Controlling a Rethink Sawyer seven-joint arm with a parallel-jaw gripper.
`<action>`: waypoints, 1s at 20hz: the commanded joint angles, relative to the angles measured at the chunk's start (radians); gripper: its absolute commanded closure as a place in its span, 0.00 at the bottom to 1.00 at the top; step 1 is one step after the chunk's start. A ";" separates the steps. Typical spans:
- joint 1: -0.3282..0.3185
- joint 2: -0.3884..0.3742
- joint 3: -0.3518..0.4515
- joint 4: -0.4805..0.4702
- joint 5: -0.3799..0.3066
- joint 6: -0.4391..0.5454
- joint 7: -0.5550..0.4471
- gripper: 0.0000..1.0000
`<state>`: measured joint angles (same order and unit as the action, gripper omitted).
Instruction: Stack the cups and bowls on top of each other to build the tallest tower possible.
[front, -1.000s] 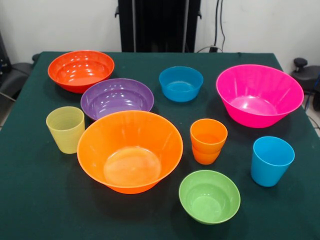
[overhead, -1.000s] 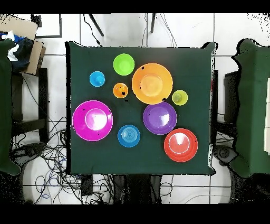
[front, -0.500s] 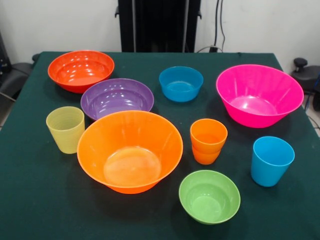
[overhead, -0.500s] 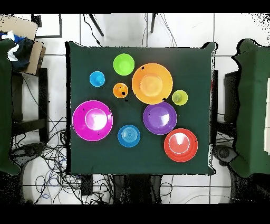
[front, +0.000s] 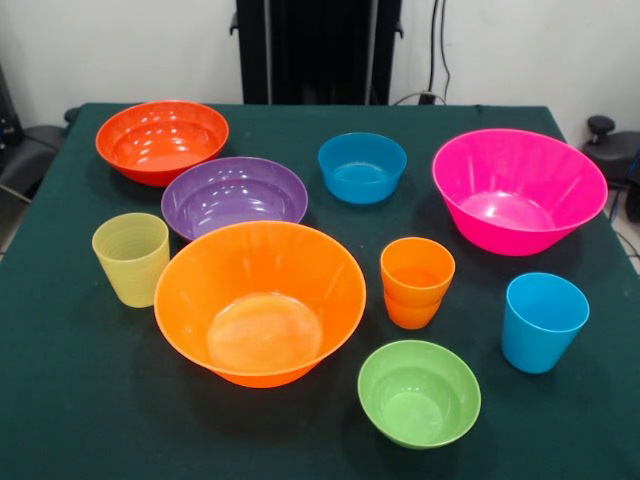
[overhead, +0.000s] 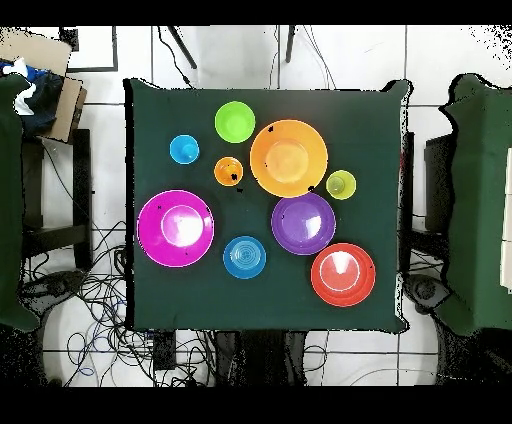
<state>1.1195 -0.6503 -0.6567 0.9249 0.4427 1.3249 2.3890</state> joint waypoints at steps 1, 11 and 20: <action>-0.026 0.032 0.089 0.072 -0.022 0.059 0.196 1.00; -0.042 0.049 0.094 0.023 -0.001 0.081 0.218 1.00; -0.081 0.044 0.095 -0.032 0.007 0.157 0.191 1.00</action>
<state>1.0967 -0.6439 -0.6568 0.9098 0.4529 1.3417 2.3890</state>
